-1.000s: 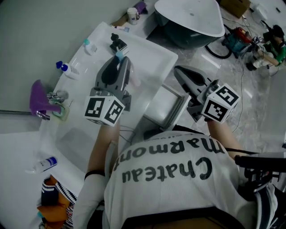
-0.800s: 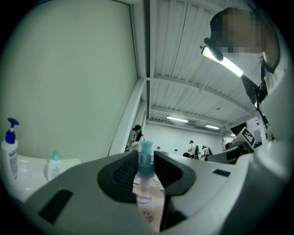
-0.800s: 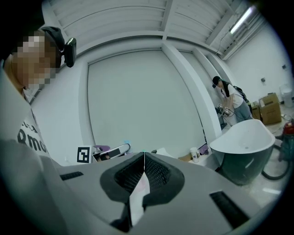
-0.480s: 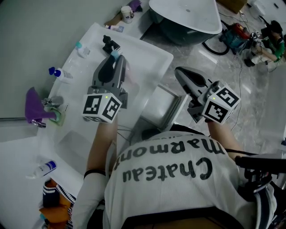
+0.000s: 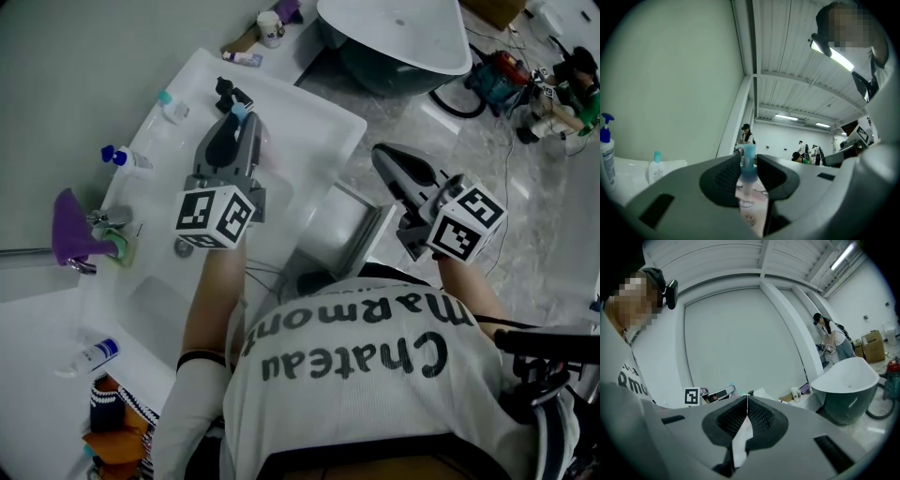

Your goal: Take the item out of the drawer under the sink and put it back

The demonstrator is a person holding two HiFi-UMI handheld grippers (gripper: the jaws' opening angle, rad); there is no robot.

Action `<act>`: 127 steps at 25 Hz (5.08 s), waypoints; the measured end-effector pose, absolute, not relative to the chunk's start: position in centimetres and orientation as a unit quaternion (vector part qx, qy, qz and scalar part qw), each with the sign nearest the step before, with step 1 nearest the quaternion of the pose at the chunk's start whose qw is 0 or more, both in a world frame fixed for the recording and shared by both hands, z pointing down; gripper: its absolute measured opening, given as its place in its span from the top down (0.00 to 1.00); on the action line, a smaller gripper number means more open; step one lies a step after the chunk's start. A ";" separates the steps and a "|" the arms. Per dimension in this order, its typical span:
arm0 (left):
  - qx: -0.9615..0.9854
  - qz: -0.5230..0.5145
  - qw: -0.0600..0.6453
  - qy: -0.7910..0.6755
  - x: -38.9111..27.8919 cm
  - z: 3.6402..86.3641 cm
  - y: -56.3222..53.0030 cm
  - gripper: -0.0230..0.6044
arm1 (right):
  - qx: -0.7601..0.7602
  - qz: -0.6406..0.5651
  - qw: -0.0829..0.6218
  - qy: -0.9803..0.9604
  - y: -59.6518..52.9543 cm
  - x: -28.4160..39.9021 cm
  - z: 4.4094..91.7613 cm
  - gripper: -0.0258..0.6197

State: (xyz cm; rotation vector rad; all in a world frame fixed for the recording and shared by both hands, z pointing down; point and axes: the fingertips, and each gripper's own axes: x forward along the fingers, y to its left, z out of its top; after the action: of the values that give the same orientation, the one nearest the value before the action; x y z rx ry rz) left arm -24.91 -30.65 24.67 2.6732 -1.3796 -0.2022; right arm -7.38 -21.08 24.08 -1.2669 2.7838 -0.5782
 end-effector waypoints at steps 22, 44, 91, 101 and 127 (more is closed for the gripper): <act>0.871 -0.044 0.080 -0.483 -24.7 27.7 -36.2 0.78 | -0.424 -0.204 -0.003 0.882 -24.2 -4.2 25.9 0.94; 0.868 0.002 0.079 -0.490 -24.6 29.6 -37.6 0.79 | -0.412 -0.214 0.002 0.886 -26.6 -4.4 26.6 0.94; 0.869 0.065 0.037 -0.489 -23.7 30.1 -35.6 0.78 | -0.408 -0.210 0.007 0.888 -25.6 -5.3 26.4 0.94; 0.863 0.074 0.044 -0.497 -23.7 30.2 -35.7 0.78 | -0.408 -0.212 0.010 0.888 -24.9 -5.3 26.2 0.94; 0.866 0.137 0.079 -0.474 -23.0 32.0 -36.0 0.78 | -0.413 -0.206 0.021 0.887 -22.4 -4.2 25.2 0.94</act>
State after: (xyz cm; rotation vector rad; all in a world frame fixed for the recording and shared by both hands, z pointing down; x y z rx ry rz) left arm -23.02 -36.00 31.97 2.5923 -1.4171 0.4107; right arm -4.18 -22.43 25.21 -1.2792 2.7499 -0.6402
